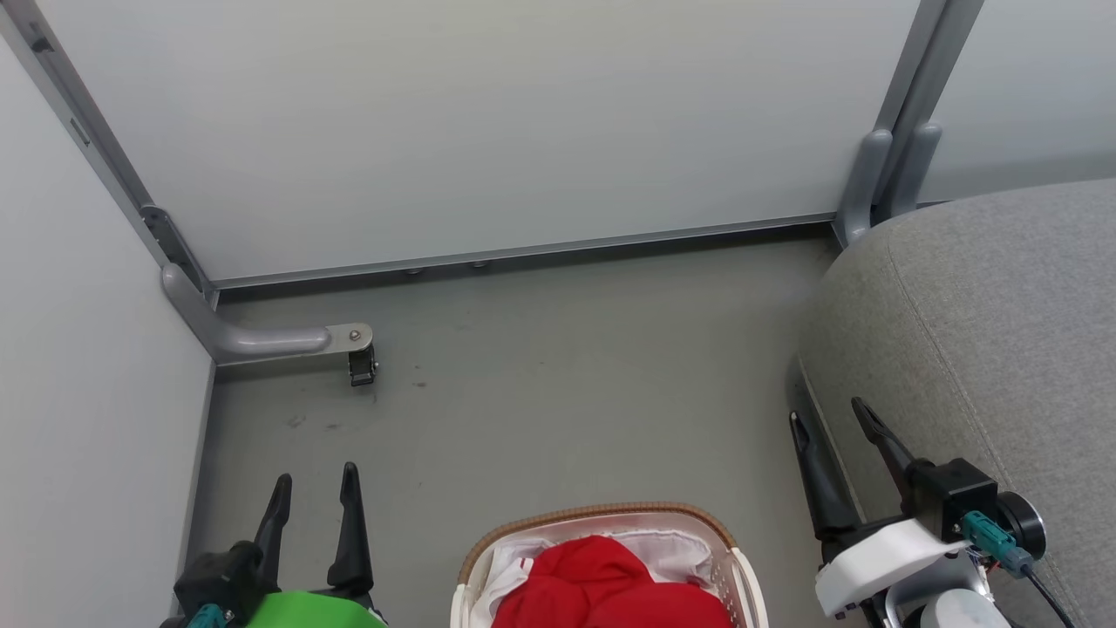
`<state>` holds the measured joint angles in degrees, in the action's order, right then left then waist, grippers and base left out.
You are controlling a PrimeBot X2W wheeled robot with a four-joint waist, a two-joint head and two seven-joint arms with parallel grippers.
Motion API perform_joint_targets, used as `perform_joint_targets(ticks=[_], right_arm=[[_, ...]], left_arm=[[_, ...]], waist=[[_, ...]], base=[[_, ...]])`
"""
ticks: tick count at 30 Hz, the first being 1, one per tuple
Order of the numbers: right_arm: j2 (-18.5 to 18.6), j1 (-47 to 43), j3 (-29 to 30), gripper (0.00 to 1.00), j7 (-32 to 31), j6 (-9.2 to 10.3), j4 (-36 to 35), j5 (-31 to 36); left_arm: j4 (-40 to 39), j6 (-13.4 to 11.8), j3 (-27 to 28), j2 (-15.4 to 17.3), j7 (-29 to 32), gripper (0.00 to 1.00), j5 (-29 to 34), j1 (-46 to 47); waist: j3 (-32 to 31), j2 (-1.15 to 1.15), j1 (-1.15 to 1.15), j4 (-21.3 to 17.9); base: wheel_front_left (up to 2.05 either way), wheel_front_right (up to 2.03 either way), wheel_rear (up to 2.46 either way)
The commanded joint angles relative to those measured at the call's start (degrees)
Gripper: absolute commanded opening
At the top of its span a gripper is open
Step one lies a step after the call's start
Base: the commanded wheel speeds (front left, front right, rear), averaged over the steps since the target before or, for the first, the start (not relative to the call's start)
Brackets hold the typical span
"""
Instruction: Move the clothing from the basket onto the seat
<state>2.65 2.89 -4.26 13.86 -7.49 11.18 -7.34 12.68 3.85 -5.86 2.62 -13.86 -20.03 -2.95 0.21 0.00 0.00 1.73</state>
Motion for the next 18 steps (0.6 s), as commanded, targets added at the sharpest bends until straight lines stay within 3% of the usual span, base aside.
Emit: perform_joint_targets(ticks=[1,18], right_arm=[[0.3,-0.6,-0.2,1.00,0.5,0.00,-0.3,1.5],[0.4,-0.5,-0.5,1.00,1.4,0.00,-0.1,5.1]], left_arm=[[0.0,-0.3,-0.2,0.4,-0.5,1.00,1.4,-0.8],[1.2,-0.5,-0.7,0.4,-1.3,1.00,4.0,-0.9]], waist=[[0.0,0.00,0.00,0.0],[0.0,0.00,0.00,0.1]], base=[[0.00,0.00,0.00],[0.00,0.00,0.00]])
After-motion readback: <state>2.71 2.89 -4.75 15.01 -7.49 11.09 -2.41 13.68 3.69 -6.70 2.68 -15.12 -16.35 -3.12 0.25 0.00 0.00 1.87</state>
